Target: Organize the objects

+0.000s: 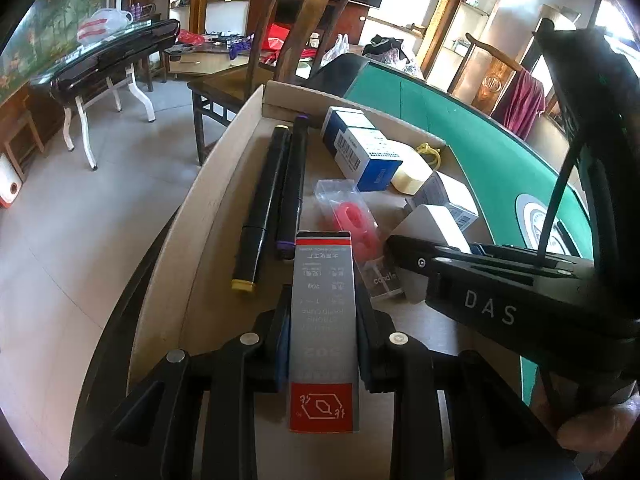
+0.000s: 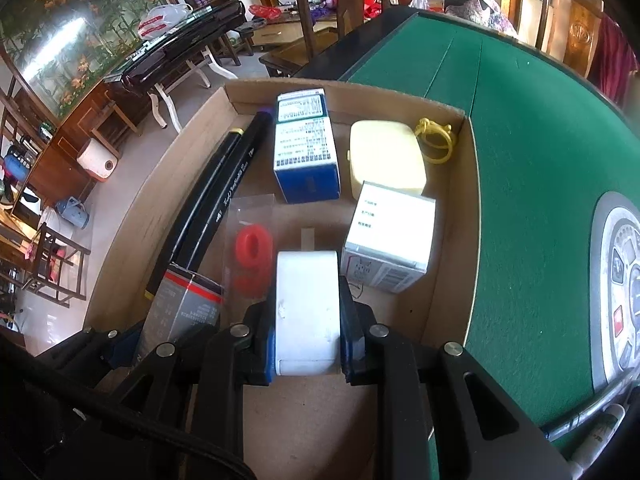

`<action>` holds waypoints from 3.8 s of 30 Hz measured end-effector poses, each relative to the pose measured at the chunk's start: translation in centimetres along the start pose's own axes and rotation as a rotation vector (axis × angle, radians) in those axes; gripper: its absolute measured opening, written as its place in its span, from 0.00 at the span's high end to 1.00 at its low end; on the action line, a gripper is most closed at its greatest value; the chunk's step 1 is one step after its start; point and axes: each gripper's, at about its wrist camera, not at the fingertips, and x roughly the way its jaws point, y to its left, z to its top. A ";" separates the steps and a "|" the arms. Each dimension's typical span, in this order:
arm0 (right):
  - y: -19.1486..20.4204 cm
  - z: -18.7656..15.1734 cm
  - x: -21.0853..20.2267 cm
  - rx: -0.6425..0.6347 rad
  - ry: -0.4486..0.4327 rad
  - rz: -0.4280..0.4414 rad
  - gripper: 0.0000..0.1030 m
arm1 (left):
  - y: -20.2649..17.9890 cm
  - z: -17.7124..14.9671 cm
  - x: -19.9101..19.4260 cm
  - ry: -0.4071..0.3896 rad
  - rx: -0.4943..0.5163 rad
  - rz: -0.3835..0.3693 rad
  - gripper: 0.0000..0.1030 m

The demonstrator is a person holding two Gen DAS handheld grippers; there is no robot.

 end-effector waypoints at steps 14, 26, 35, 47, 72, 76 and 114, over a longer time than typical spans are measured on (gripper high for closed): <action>-0.5 -1.1 -5.4 0.024 -0.101 0.057 0.63 | 0.4 0.1 -2.4 -0.039 -0.037 -0.060 0.60; -5.4 -7.4 -12.0 0.097 -0.219 0.173 0.63 | -5.7 -1.3 -6.4 -0.102 0.060 -0.099 0.60; -16.1 -13.4 -18.1 0.211 -0.320 0.064 0.62 | -17.1 -4.0 -5.2 -0.020 0.289 -0.197 0.60; -28.8 -17.9 -20.9 0.544 -0.395 -0.056 0.57 | -28.3 -5.5 -1.3 0.089 0.487 -0.208 0.60; -30.8 -18.3 -15.7 0.551 -0.215 -0.229 0.68 | -31.9 -6.8 3.9 0.087 0.555 -0.166 0.72; -30.9 -18.5 -15.8 0.538 -0.233 -0.247 0.69 | -32.0 -7.0 3.9 0.059 0.549 -0.164 0.72; -24.5 -18.4 -18.6 0.354 -0.381 -0.167 0.68 | -27.2 -6.7 0.3 -0.087 0.438 -0.161 0.72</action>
